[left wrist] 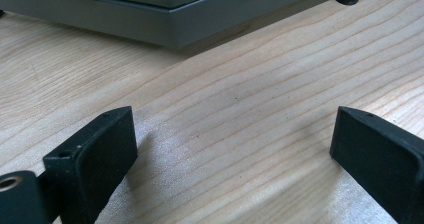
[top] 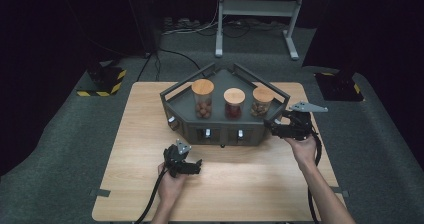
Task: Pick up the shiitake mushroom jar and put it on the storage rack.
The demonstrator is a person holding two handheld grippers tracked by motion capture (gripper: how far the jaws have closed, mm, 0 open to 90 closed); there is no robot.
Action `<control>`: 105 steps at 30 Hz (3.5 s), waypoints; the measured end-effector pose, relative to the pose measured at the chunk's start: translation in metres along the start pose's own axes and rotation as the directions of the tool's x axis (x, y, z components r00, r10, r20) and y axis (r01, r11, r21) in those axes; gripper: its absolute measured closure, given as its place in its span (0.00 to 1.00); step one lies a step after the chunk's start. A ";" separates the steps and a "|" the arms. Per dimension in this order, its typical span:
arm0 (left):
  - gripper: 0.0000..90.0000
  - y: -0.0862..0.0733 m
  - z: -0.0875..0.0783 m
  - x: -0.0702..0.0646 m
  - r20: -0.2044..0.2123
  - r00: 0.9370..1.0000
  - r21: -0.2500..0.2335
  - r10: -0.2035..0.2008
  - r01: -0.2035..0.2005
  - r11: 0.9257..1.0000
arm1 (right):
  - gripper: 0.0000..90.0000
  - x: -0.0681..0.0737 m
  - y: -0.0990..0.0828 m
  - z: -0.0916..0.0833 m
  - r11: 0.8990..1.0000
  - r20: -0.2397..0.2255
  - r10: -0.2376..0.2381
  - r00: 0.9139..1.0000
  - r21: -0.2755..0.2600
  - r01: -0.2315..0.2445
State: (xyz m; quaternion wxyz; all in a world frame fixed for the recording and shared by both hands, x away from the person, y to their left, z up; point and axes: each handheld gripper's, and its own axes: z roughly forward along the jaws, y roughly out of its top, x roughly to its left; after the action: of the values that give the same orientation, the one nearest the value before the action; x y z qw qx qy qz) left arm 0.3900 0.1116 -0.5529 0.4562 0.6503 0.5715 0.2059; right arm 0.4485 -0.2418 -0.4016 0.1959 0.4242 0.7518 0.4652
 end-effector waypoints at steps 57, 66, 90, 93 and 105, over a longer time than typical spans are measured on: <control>0.05 0.000 0.000 0.000 0.000 1.000 -0.002 -0.003 0.003 1.000 | 0.14 0.001 -0.037 -0.008 1.000 0.000 0.003 1.000 0.013 -0.003; 0.05 0.000 0.000 0.000 0.000 1.000 -0.002 -0.003 0.003 1.000 | 0.14 0.002 -0.044 -0.006 1.000 -0.002 0.006 1.000 0.026 -0.006; 0.05 0.000 0.000 0.000 0.000 1.000 -0.003 -0.005 0.005 1.000 | 0.14 0.004 -0.063 0.005 0.997 -0.011 0.002 1.000 0.079 -0.001; 0.05 0.000 0.000 0.000 0.000 1.000 -0.003 -0.004 0.004 1.000 | 0.14 0.004 -0.066 0.006 0.997 -0.010 0.002 1.000 0.083 -0.001; 0.05 0.000 0.000 0.000 0.000 1.000 -0.003 -0.005 0.005 1.000 | 0.14 0.003 -0.077 0.007 0.996 0.009 0.004 1.000 0.093 -0.005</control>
State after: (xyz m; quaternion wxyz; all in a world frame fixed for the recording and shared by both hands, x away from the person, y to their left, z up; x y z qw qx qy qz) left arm 0.3900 0.1111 -0.5530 0.4576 0.6481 0.5729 0.2057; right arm 0.4162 -0.2517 -0.4714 0.1782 0.4365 0.7709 0.4283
